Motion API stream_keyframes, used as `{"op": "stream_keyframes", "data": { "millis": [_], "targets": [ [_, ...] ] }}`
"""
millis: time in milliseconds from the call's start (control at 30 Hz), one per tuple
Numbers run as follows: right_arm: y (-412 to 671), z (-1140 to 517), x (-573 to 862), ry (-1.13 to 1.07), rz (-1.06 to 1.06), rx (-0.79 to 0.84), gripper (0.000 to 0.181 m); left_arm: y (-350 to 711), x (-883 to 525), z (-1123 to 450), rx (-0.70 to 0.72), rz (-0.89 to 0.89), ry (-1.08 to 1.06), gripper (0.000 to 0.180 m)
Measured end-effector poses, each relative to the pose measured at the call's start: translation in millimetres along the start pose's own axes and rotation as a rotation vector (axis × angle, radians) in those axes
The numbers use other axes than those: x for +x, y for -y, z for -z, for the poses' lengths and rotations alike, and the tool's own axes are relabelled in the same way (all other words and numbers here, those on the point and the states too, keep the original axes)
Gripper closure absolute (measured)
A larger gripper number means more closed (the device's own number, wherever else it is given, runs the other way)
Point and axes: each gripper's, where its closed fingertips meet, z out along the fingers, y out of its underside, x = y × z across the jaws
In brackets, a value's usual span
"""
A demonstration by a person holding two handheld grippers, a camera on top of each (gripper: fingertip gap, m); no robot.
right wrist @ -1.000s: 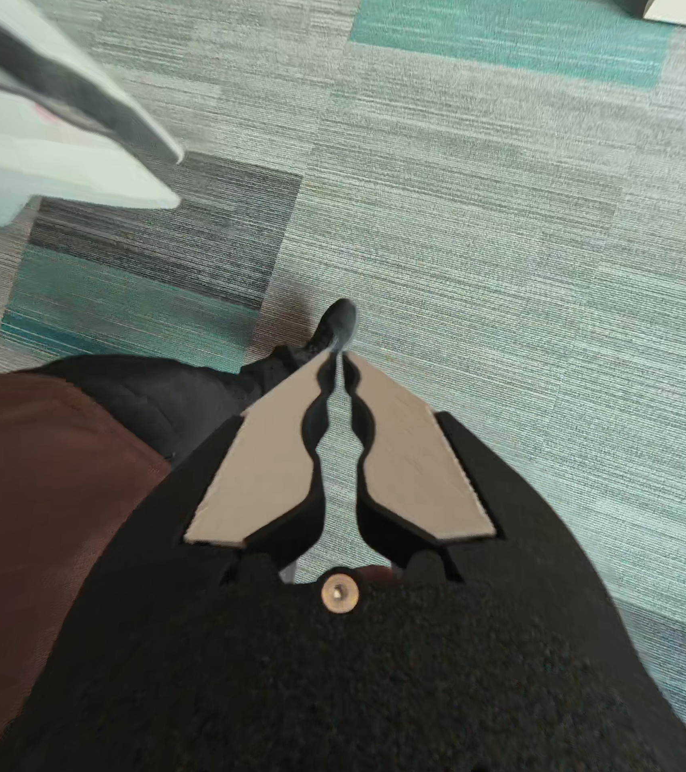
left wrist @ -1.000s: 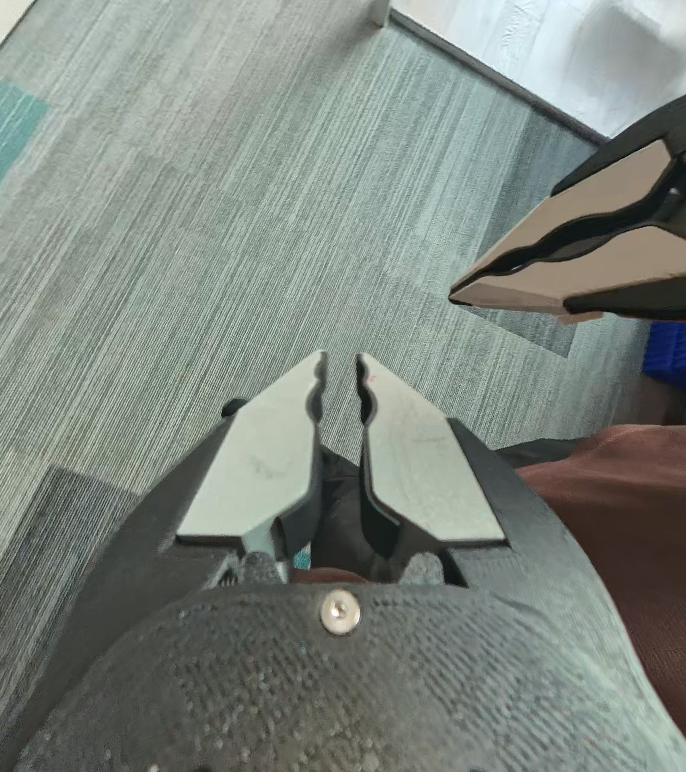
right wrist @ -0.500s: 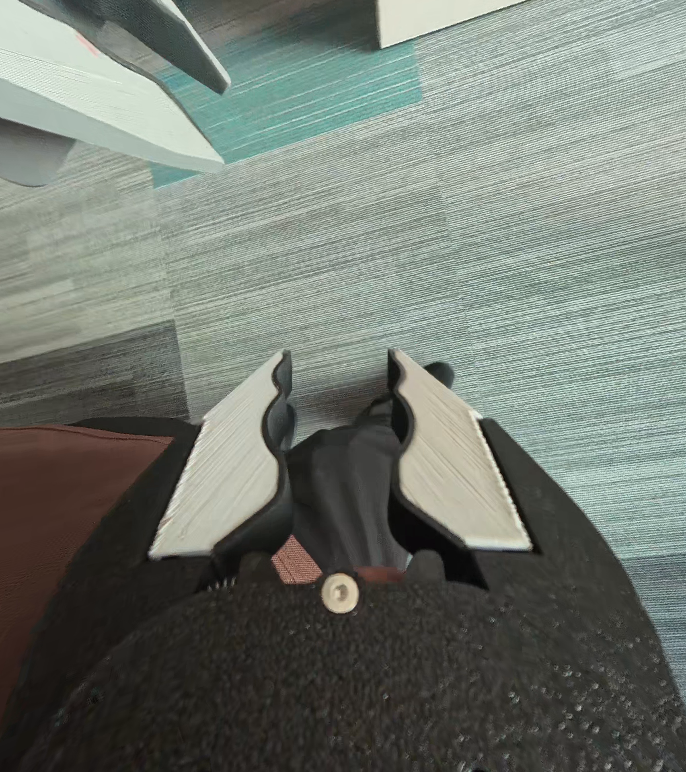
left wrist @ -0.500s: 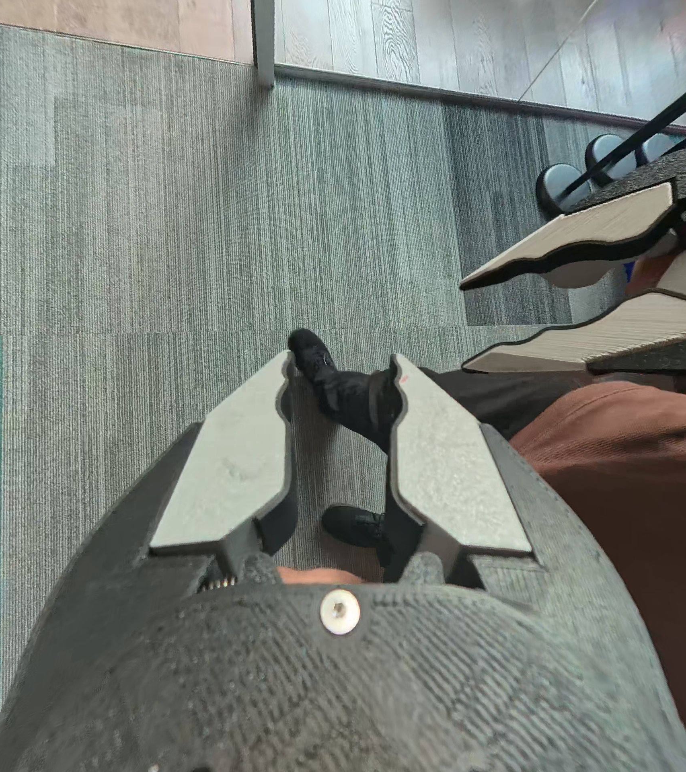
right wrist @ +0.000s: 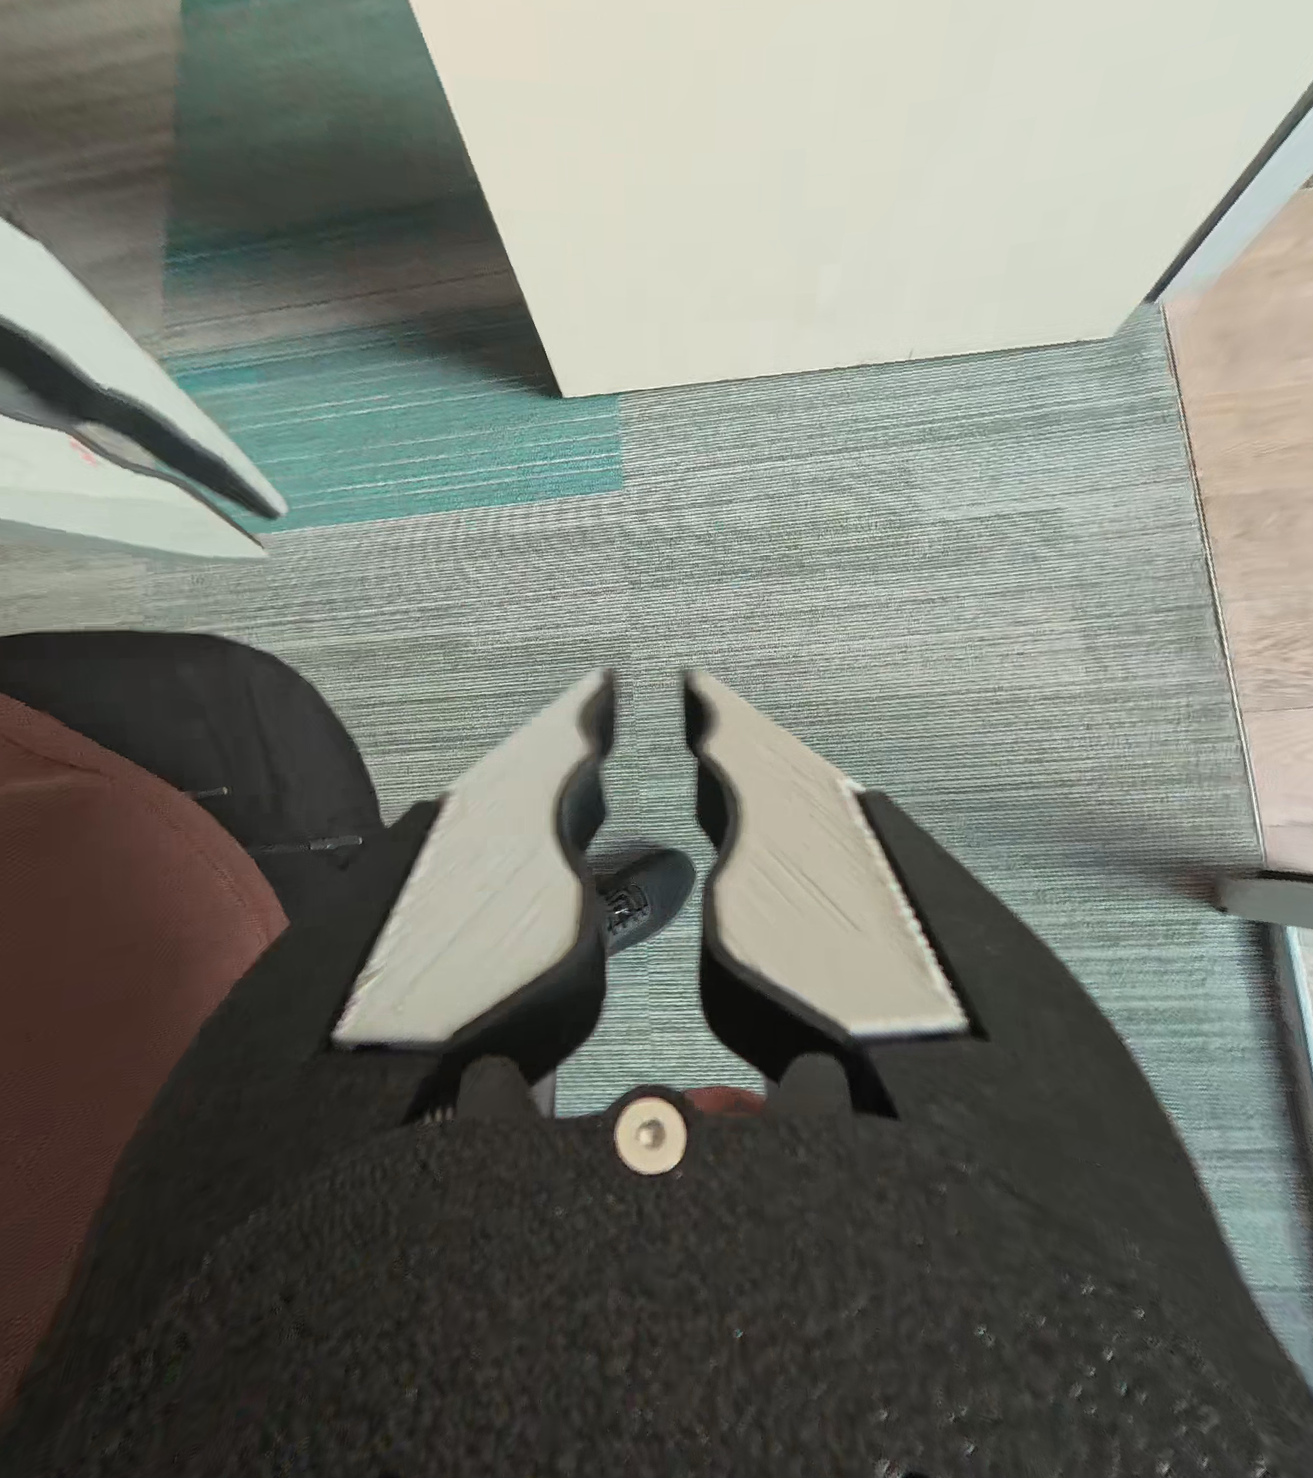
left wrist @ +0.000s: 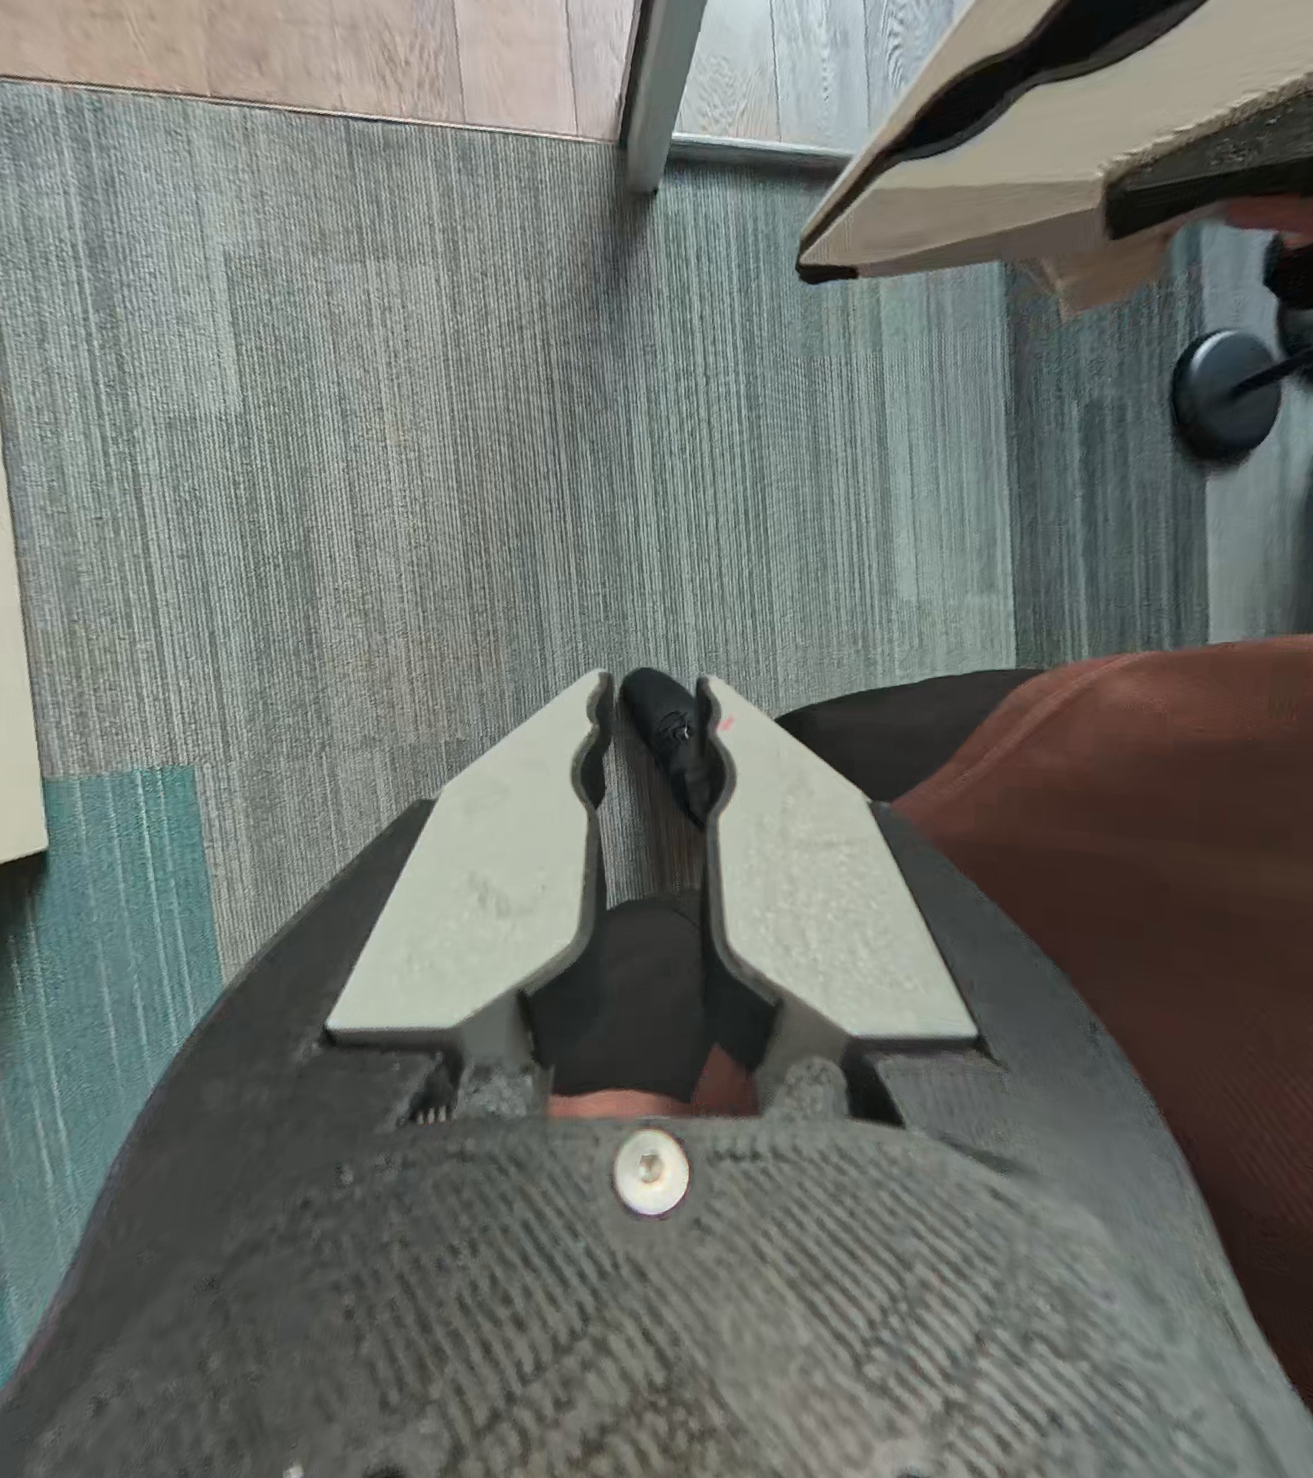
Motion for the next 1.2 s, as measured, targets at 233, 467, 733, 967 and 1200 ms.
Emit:
{"op": "stream_keyframes", "data": {
  "millis": [233,467,733,967,1200],
  "targets": [
    [99.3,-53.1,148.8,-0.094,-0.061,0.025,0.131,98.9,-104.6,-70.8,0.004,0.005,-0.087,0.161],
    [161.0,-125.8,238.1,-0.08,-0.22,-0.072,0.181,244.2,-220.3,-133.4,-0.022,-0.168,-0.225,0.18],
    [239.0,-145.3,371.3,-0.203,-0.363,0.018,0.171,467.8,-286.2,-181.4,0.041,-0.462,-0.301,0.152],
    [218.4,-166.4,535.1,-0.273,-0.529,0.047,0.132,554.8,-321.1,-281.0,-0.078,-0.526,-0.251,0.152],
    [224.6,-148.6,715.7,-0.247,-0.556,0.076,0.129,673.3,-337.4,-329.7,-0.228,-0.496,-0.225,0.152]
  ]
}}
